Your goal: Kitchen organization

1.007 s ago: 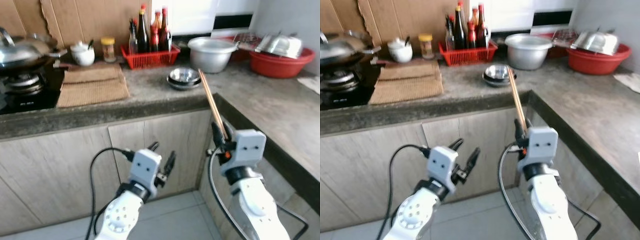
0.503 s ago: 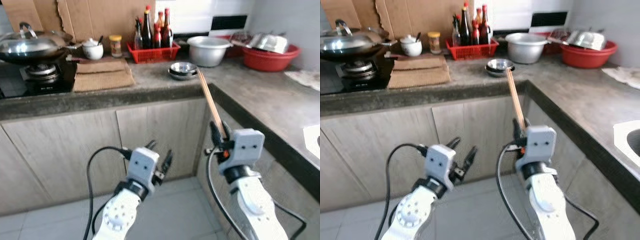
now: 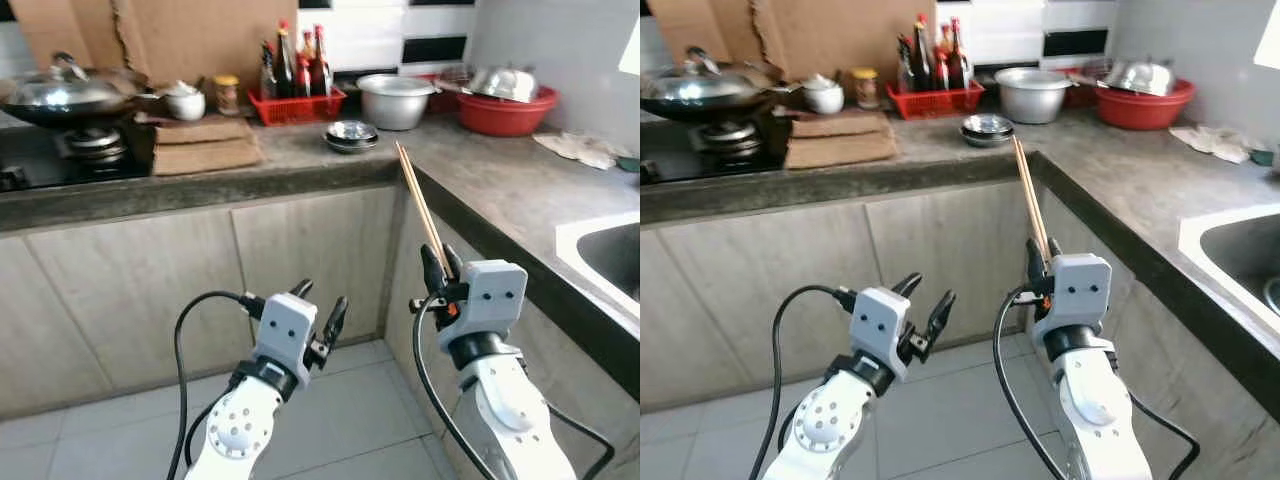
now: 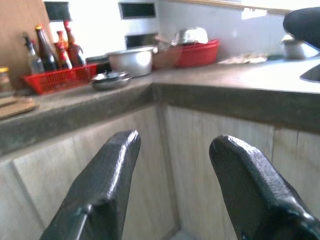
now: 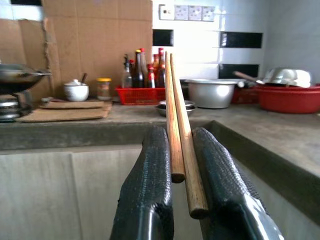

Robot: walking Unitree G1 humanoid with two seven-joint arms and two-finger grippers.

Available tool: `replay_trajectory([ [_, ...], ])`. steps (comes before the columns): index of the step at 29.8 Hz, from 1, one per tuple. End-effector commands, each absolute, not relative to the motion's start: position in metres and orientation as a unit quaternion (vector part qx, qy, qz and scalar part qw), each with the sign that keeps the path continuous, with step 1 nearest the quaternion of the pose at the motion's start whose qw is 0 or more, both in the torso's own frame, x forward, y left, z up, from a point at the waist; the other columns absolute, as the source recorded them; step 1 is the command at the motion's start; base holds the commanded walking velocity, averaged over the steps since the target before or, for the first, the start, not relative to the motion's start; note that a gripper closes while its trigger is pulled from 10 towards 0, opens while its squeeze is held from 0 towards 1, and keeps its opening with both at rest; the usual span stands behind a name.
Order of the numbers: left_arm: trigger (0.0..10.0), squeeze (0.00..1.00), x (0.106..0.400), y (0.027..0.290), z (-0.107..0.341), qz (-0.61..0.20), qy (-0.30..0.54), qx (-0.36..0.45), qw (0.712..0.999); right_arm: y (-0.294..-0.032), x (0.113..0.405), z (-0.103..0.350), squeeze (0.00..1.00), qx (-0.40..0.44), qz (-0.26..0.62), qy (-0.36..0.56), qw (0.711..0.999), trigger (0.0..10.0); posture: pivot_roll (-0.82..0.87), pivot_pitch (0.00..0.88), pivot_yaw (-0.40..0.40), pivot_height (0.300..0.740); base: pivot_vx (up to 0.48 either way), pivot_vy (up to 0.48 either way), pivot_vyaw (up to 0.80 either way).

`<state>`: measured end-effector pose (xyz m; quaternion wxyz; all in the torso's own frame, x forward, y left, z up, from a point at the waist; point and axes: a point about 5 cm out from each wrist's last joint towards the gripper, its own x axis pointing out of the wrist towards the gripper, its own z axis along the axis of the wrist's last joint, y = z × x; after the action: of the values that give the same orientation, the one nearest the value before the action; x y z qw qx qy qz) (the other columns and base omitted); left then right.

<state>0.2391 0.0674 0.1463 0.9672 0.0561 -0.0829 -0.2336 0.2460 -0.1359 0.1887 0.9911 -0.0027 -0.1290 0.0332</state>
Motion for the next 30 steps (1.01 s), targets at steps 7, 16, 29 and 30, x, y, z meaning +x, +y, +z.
replay_trajectory([
  [7, 10.0, 0.0, 0.2415, 0.0656, 0.1485, -0.239, -0.088, 0.067, 0.965, -0.1386, 0.2481, 0.1903, 0.0, -0.001, 0.025, -0.132, 0.991, 10.0, 0.0, 0.0, -0.004, 0.74, 0.0, 0.0, 0.0],
  [16, 10.0, 0.0, 0.2425, 0.0653, 0.1487, -0.242, -0.089, 0.069, 0.964, -0.1389, 0.2487, 0.1902, 0.0, 0.0, 0.023, -0.131, 0.991, 10.0, -0.01, 0.0, -0.001, 0.74, 0.172, 0.0, -0.48],
  [29, 10.0, 0.0, 0.2426, 0.0653, 0.1483, -0.244, -0.088, 0.071, 0.963, -0.139, 0.2491, 0.1906, 0.0, 0.001, 0.021, -0.131, 0.991, 10.0, 0.0, 0.0, 0.0, 0.74, 0.271, 0.0, -0.8],
  [30, 10.0, 0.0, 0.2426, 0.0653, 0.1482, -0.244, -0.087, 0.071, 0.963, -0.1391, 0.2492, 0.1907, 0.0, 0.001, 0.02, -0.132, 0.991, 10.0, 0.0, 0.0, 0.0, 0.74, 0.274, 0.0, -0.79],
])
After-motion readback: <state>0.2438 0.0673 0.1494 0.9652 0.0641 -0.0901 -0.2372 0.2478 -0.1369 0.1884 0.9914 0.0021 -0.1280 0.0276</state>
